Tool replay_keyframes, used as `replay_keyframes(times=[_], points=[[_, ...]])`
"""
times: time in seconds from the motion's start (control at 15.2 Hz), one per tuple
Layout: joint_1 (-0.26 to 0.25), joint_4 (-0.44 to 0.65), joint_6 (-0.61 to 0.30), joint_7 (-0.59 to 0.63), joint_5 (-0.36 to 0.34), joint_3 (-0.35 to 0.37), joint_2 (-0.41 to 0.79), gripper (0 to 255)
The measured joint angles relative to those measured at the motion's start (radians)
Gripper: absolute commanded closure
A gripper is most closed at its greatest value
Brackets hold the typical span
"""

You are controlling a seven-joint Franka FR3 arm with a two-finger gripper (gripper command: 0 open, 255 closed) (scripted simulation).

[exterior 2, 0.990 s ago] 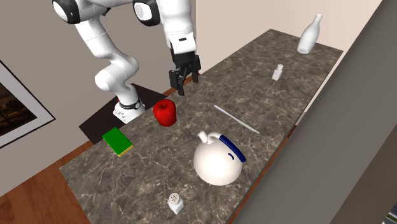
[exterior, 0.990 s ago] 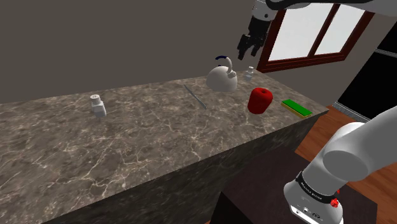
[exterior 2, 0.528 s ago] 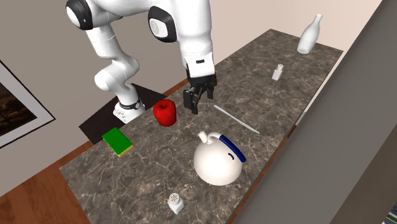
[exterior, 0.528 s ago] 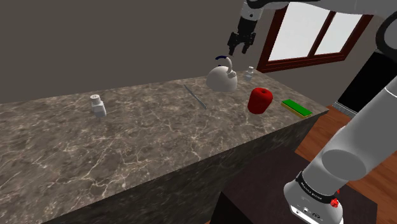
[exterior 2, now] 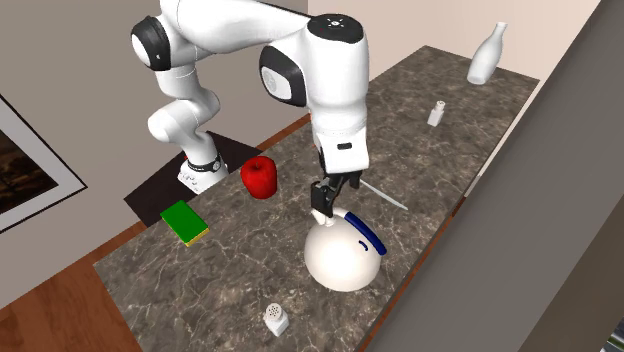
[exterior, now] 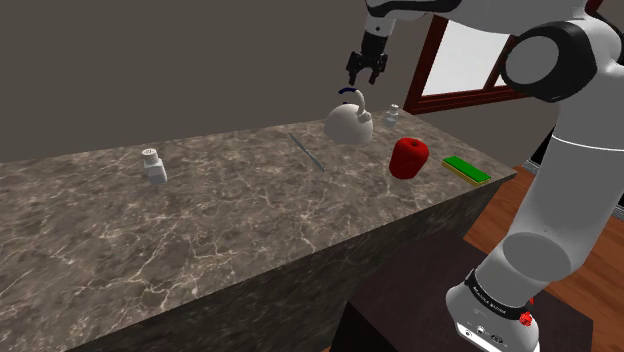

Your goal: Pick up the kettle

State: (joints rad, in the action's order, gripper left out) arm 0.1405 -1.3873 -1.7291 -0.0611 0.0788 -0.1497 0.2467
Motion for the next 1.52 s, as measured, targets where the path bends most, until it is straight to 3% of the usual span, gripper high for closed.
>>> replay_keyframes(times=[0.46, 0.53, 1.19, 1.52], points=[[0.001, -0.074, -0.081, -0.004, 0.005, 0.0, 0.008, 0], [0.0, -0.082, -0.087, -0.004, 0.005, 0.0, 0.007, 255], [0.0, -0.088, -0.094, -0.005, 0.004, 0.0, 0.006, 255], [0.003, -0.02, -0.034, -0.002, 0.005, -0.001, 0.017, 255]])
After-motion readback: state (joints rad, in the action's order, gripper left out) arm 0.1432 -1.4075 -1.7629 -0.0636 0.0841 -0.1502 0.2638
